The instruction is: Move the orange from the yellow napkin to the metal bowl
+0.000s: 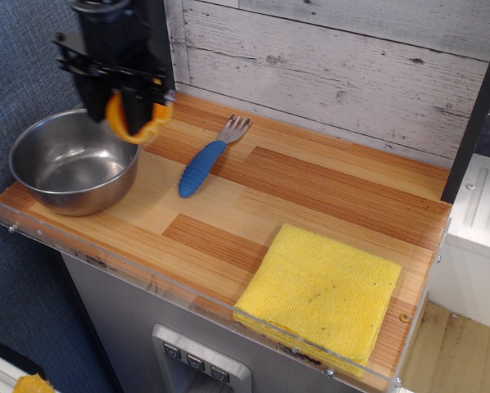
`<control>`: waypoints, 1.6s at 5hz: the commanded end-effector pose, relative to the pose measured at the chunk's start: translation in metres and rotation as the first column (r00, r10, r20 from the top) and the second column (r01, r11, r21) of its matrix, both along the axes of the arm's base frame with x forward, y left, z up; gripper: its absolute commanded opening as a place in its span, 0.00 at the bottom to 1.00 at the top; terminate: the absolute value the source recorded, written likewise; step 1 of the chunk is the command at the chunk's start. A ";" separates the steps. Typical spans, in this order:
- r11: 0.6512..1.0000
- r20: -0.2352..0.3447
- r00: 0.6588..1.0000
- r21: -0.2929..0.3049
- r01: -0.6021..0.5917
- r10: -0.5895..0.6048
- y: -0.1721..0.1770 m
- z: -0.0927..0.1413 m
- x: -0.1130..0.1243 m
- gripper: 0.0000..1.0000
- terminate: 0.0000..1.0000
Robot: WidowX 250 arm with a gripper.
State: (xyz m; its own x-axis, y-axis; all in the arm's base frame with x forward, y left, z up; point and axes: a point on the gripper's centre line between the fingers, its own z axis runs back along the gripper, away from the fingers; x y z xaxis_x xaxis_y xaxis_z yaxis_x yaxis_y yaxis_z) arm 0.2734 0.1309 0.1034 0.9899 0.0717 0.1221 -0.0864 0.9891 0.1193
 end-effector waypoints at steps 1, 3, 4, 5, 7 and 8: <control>0.998 0.023 0.998 0.001 -0.056 0.056 0.041 0.013 -0.004 0.00 0.00; 1.000 -0.048 0.999 -0.002 0.022 -0.022 0.052 0.002 -0.018 0.00 0.00; 0.992 -0.046 0.992 0.047 0.117 -0.114 0.047 -0.004 -0.023 0.00 0.00; 0.992 -0.054 0.991 0.034 0.123 -0.121 0.042 -0.022 -0.027 0.00 0.00; 0.995 -0.064 0.994 0.034 0.093 -0.091 0.041 -0.040 -0.025 0.00 0.00; 0.998 -0.040 0.998 0.033 0.047 -0.046 0.053 -0.056 -0.025 0.00 0.00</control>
State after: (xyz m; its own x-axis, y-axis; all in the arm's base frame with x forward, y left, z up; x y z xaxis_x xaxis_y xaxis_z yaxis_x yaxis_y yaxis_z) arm 0.2496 0.1780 0.0340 0.9984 0.0226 0.0523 -0.0293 0.9908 0.1319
